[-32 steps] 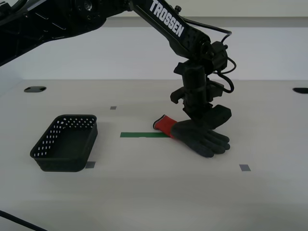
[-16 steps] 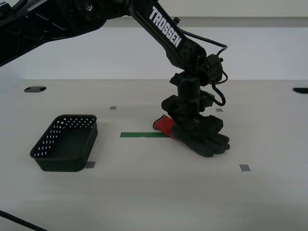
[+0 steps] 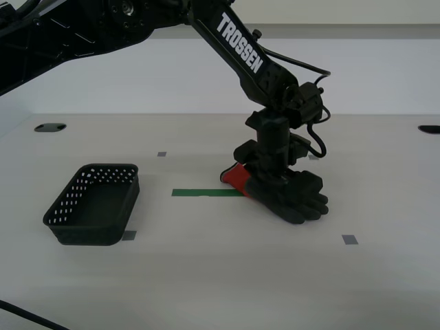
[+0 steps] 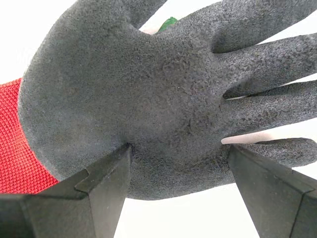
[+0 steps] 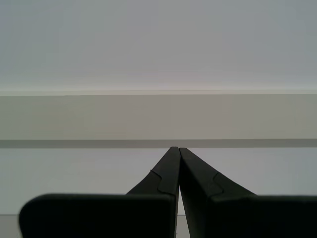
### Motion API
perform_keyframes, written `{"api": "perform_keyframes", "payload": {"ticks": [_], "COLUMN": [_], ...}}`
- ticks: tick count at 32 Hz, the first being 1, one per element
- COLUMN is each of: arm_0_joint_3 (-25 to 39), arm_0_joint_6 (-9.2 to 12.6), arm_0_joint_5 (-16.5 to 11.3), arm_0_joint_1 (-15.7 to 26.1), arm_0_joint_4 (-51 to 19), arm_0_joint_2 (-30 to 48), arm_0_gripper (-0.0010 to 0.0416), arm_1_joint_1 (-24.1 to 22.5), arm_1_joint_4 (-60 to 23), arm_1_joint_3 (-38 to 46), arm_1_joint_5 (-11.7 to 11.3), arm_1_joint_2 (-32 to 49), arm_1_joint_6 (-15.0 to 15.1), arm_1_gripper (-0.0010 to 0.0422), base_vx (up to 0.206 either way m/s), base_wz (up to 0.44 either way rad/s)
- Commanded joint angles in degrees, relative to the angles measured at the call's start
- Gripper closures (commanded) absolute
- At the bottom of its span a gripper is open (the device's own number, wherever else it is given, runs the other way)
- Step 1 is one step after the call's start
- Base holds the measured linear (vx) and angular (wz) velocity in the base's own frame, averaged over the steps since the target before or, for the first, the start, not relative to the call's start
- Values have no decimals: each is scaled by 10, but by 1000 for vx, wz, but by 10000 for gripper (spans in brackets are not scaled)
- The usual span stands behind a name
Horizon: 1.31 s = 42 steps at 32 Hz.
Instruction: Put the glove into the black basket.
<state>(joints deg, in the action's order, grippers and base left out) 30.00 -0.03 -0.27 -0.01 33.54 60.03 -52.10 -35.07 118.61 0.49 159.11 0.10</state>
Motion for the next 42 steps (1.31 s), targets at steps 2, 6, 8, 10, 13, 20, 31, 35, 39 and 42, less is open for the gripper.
{"api": "perform_keyframes", "payload": {"ticks": [2, 6, 8, 10, 13, 20, 31, 35, 39, 42], "arm_0_joint_3": [0, 0, 0, 0, 0, 0, 0, 0, 0, 0], "arm_0_joint_6": [0, 0, 0, 0, 0, 0, 0, 0, 0, 0], "arm_0_joint_5": [0, 0, 0, 0, 0, 0, 0, 0, 0, 0], "arm_0_joint_1": [0, 0, 0, 0, 0, 0, 0, 0, 0, 0], "arm_0_joint_4": [3, 3, 3, 3, 3, 3, 3, 3, 3, 3], "arm_0_joint_2": [0, 0, 0, 0, 0, 0, 0, 0, 0, 0], "arm_0_gripper": [405, 405, 405, 405, 405, 405, 405, 405, 405, 405], "arm_1_joint_1": [-1, -1, -1, -1, -1, -1, 1, 2, 4, 8], "arm_1_joint_4": [8, 10, 10, 14, 15, 15, -19, -45, -71, -88], "arm_1_joint_3": [-6, -6, -7, -7, -7, -7, -5, -5, -5, -5], "arm_1_joint_5": [0, 0, 0, 0, 0, 26, 26, 26, 25, 25], "arm_1_joint_2": [0, 0, 0, 0, 0, 0, 0, -1, -9, -37], "arm_1_joint_6": [-4, -13, -12, -12, -12, 3, 28, 45, 61, 62], "arm_1_gripper": [147, 147, 149, 165, 222, 407, 413, 413, 413, 413], "base_vx": [0, 0, 0, 0, 0, 0, 0, 0, 0, 0], "base_wz": [0, 0, 0, 0, 0, 0, 0, 0, 0, 0]}}
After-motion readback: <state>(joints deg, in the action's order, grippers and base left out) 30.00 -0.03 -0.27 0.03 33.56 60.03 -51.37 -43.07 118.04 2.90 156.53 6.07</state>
